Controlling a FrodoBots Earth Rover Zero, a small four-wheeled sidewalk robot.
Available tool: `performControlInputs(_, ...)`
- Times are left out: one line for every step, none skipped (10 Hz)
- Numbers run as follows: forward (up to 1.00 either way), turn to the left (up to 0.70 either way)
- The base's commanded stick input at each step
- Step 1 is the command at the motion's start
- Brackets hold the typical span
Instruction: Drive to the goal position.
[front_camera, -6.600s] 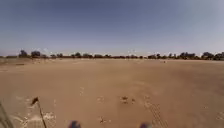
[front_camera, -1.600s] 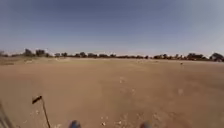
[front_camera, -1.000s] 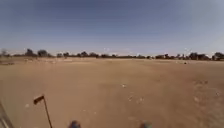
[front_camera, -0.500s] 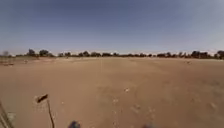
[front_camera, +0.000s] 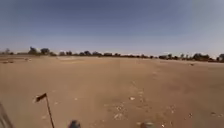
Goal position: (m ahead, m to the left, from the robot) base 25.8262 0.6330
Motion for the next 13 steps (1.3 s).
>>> performControlInputs(0.70, 0.00)
performControlInputs(0.70, 0.00)
performControlInputs(0.70, 0.00)
performControlInputs(0.70, 0.00)
performControlInputs(0.70, 0.00)
performControlInputs(0.70, 0.00)
performControlInputs(0.70, 0.00)
performControlInputs(0.70, 0.00)
performControlInputs(0.70, 0.00)
performControlInputs(0.70, 0.00)
performControlInputs(0.70, 0.00)
performControlInputs(0.70, 0.00)
performControlInputs(0.70, 0.00)
